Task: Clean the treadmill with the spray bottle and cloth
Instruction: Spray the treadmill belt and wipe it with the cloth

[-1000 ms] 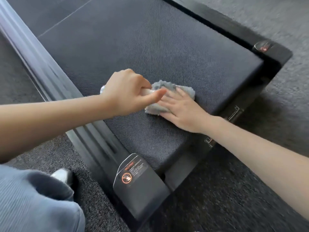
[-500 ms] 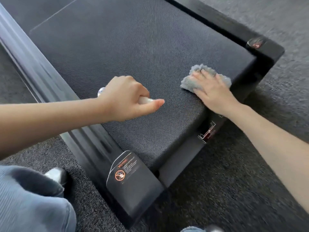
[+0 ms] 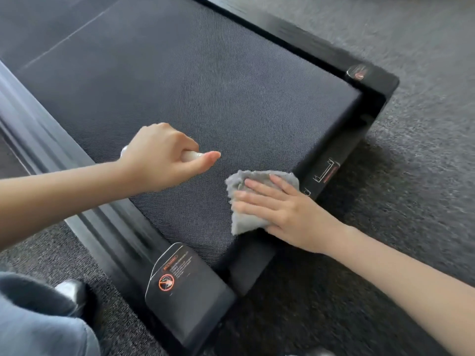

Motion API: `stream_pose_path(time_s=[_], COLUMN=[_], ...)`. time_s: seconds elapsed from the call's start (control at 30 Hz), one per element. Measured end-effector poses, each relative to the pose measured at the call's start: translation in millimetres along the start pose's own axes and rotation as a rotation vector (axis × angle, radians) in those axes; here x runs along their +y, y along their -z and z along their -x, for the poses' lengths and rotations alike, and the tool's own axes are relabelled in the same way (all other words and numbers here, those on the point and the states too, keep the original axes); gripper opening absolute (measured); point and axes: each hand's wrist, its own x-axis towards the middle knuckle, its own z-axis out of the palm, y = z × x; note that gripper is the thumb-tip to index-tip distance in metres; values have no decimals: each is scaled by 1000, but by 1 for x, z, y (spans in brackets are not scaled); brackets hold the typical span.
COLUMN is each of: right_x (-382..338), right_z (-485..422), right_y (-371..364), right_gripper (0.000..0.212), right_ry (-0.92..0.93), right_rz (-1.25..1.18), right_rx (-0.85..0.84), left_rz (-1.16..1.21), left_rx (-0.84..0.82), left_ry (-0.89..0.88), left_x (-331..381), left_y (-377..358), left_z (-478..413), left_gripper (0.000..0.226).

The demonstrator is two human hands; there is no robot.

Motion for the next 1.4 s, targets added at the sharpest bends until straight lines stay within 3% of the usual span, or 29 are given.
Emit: stream_pose_path(time_s=[0.1, 0.17, 0.23, 0.3, 0.37, 0.5, 0.63, 1.03, 1.4], right_x=[74, 116, 127, 100, 49, -45, -36, 119, 248], right_z=[-3, -4, -12, -23, -30, -26, -26, -31, -1], right_y=[2, 8, 10, 9, 5, -6, -6, 9, 30], right_gripper=[51, 52, 51, 47, 47, 50, 51, 53, 51], right_ry=[-356, -620, -755, -683, -438, -58, 8, -371, -951], right_rz=[58, -44, -137, -114, -95, -148, -83, -66, -191], right_rx=[52, 98, 112, 163, 197, 81, 16, 4, 80], left_rz=[0, -1, -7, -3, -7, -20, -18, -20, 10], left_rx=[-8, -13, -17, -21, -23, -2, 31, 58, 46], left_ry=[1, 1, 4, 2, 0, -9, -49, -33, -14], left_x=[3, 5, 5, 5, 5, 8, 19, 26, 28], left_y=[1, 1, 0, -2, -5, -8, -5, -6, -18], left_z=[-1, 0, -2, -4, -7, -24, -54, -121, -128], left_gripper=[66, 64, 66, 68, 70, 70, 69, 69, 66])
